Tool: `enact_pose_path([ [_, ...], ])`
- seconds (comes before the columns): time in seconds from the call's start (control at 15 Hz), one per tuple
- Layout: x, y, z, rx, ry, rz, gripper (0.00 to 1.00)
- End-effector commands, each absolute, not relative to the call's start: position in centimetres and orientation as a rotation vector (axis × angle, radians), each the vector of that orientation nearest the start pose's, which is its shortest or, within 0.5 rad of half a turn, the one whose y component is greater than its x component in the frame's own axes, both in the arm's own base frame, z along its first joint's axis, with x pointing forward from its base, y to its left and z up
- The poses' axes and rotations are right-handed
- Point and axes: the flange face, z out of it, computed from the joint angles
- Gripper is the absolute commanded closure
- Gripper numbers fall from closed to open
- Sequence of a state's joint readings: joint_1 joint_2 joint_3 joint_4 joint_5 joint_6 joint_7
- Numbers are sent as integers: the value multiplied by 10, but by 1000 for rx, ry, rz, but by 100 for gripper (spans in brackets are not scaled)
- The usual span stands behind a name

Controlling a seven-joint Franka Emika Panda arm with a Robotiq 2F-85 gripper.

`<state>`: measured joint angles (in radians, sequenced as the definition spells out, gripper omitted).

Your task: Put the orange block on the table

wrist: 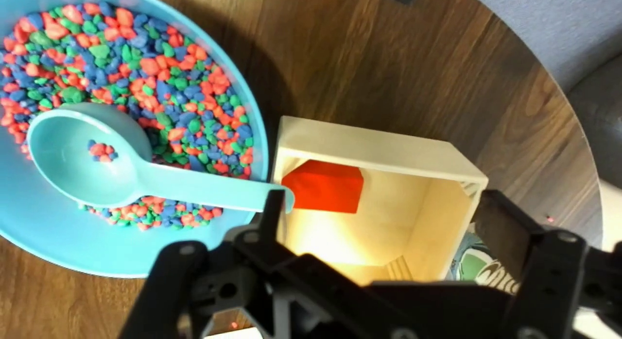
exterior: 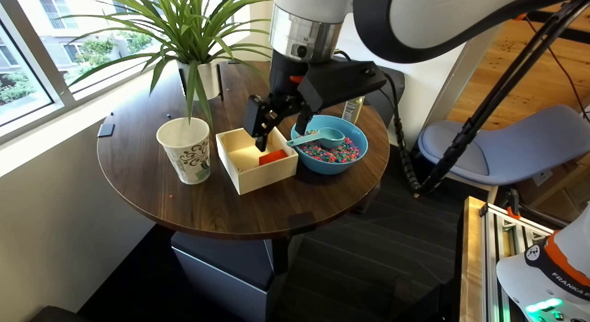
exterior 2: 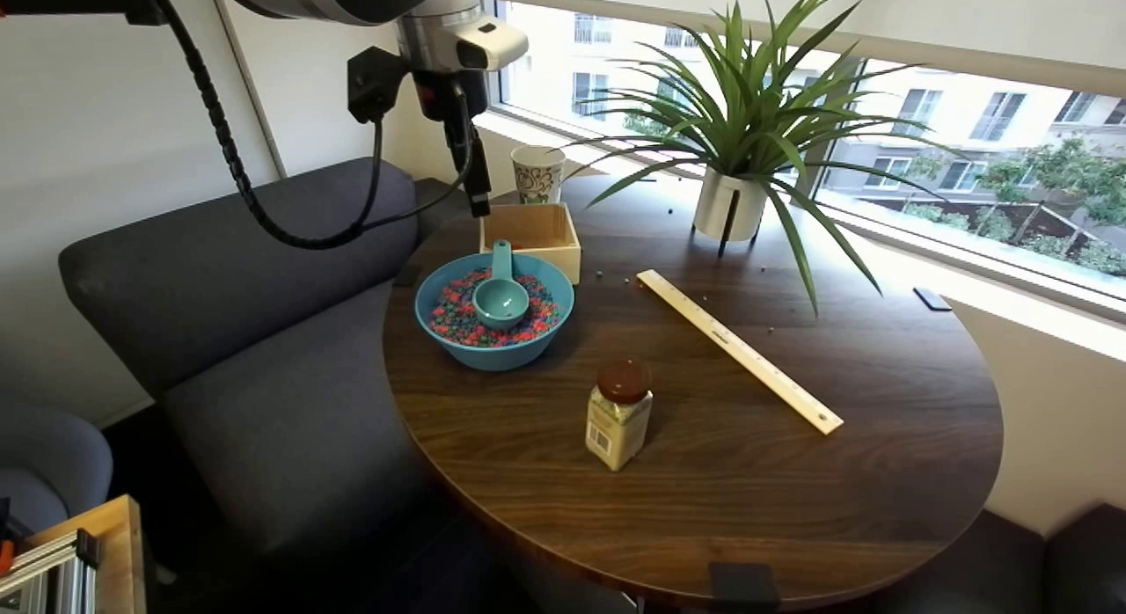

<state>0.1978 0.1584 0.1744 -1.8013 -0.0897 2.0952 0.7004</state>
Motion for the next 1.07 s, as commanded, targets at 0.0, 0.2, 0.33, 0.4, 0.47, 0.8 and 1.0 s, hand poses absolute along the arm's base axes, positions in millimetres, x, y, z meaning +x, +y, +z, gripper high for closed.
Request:
enact_pose_path([
  [0.0,588,223,462,-3043,676,-268,0],
  [0.2,597,234,452,-2974,829,-307,0],
  [0.33,605,241,442,-2951,863,-348,0],
  [0.4,611,243,436,-2957,843,-341,0],
  [0.47,614,244,433,-2955,846,-355,0],
  [0.8,637,232,435,-2996,624,-349,0],
  [1.0,644,226,434,-3046,497,-336,0],
])
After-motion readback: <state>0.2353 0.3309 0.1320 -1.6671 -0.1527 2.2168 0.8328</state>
